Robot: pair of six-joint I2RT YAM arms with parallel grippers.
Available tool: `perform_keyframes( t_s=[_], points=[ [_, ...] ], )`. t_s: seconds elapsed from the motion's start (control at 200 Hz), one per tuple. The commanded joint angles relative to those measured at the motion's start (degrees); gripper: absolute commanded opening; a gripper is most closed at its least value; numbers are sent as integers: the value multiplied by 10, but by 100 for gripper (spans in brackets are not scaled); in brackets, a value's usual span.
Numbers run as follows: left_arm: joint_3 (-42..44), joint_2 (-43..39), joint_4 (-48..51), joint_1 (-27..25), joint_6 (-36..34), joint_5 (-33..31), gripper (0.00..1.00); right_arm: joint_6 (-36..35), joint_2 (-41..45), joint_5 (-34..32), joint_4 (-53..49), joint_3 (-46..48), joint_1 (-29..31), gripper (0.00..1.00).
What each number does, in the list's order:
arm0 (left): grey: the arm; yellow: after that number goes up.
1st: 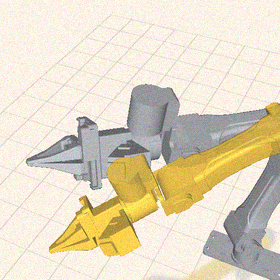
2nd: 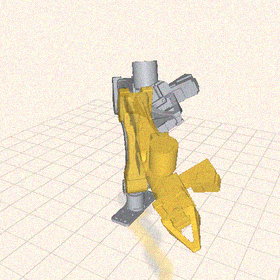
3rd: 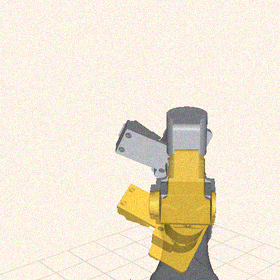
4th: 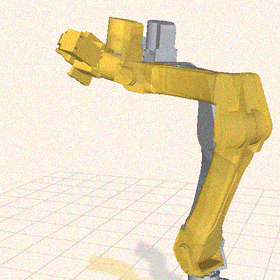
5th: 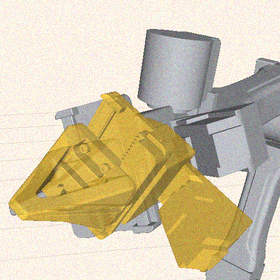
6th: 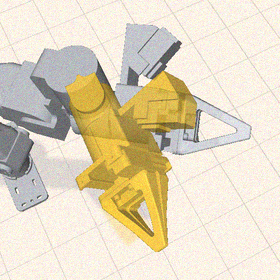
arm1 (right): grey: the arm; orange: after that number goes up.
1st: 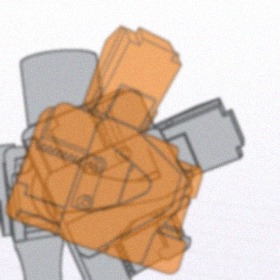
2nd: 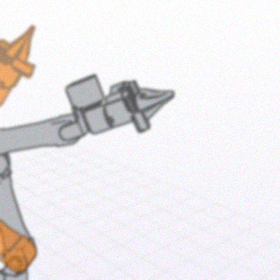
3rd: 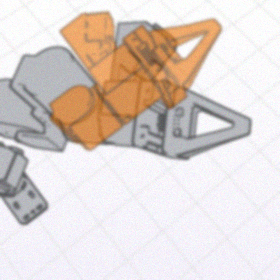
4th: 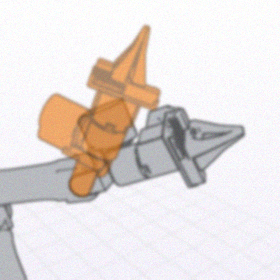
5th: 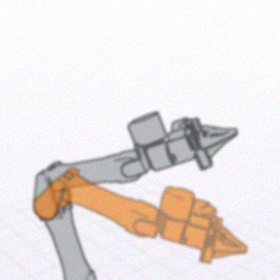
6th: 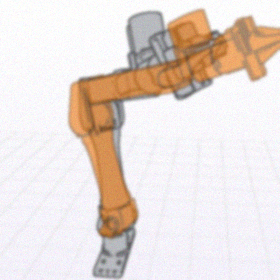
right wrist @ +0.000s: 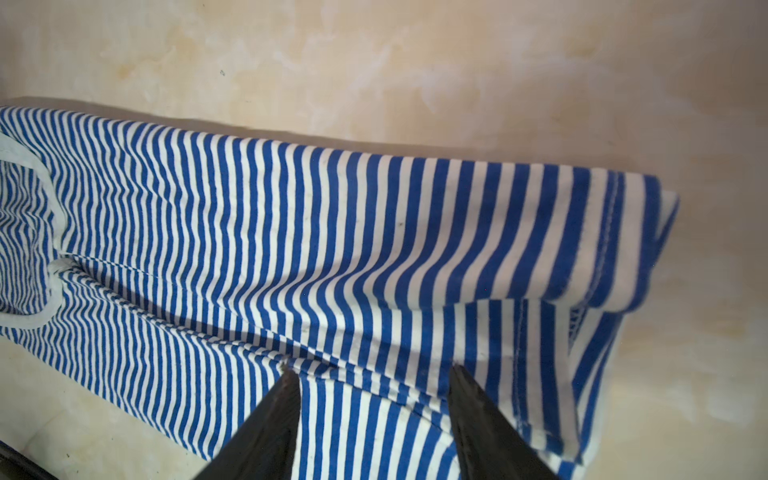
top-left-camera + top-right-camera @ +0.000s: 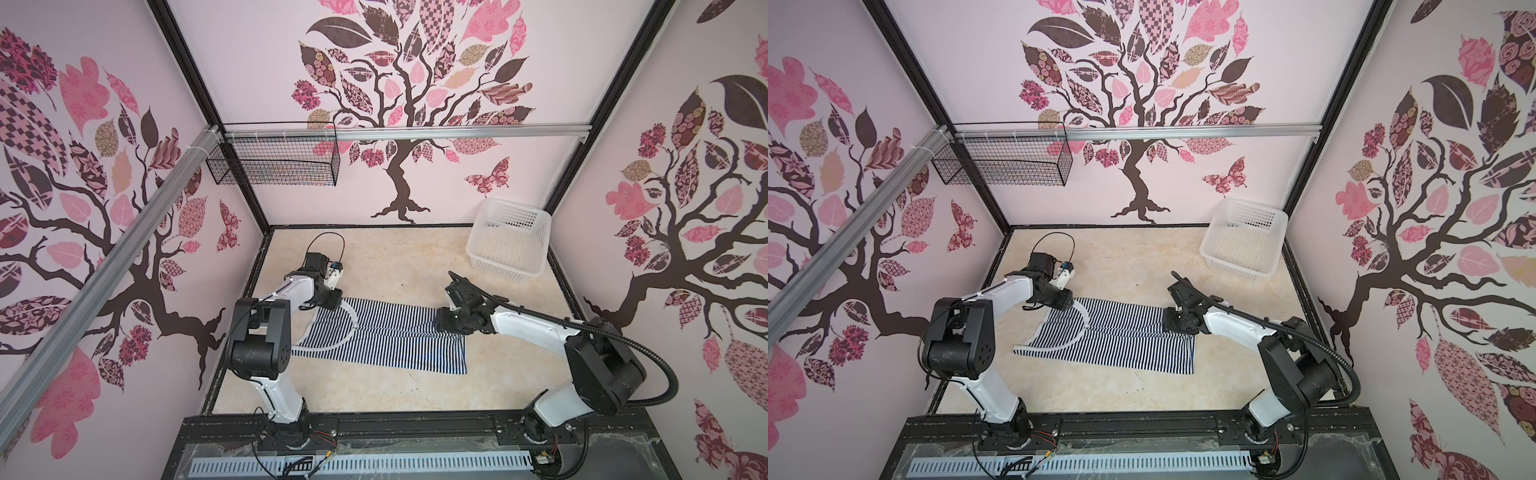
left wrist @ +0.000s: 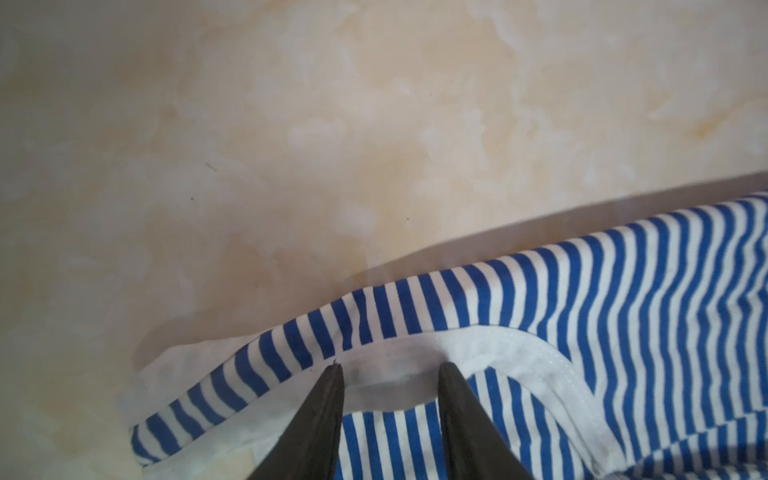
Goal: Fold and stack the tank tops
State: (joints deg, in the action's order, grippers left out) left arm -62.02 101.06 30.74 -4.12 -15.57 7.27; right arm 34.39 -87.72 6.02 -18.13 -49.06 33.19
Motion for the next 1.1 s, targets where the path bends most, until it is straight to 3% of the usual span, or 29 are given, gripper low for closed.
perform_keyframes(
  t_s=[0.0, 0.215, 0.475, 0.63, 0.836, 0.961, 1.096],
  points=[
    [9, 13, 4, 0, -12, -50, 42, 2, 6, 1, -12, 1, -2, 60],
    [-18, 60, 17, -8, -40, -144, 41, -7, -2, 5, -18, -3, -2, 60],
    [-123, 137, 54, -33, -45, -174, 41, -12, -17, 18, -14, 0, -1, 60],
    [-260, 227, 106, -74, -49, -197, 41, -5, -22, 14, -12, 3, 3, 60],
    [-497, 360, 167, -125, -47, -225, 40, 14, -19, 14, -9, 6, 14, 60],
    [-655, 433, 198, -137, -38, -212, 40, 16, -10, 6, -11, 6, 14, 60],
    [-739, 446, 217, -139, -15, -220, 40, 14, -4, -3, -20, -7, 14, 60]
  ],
)
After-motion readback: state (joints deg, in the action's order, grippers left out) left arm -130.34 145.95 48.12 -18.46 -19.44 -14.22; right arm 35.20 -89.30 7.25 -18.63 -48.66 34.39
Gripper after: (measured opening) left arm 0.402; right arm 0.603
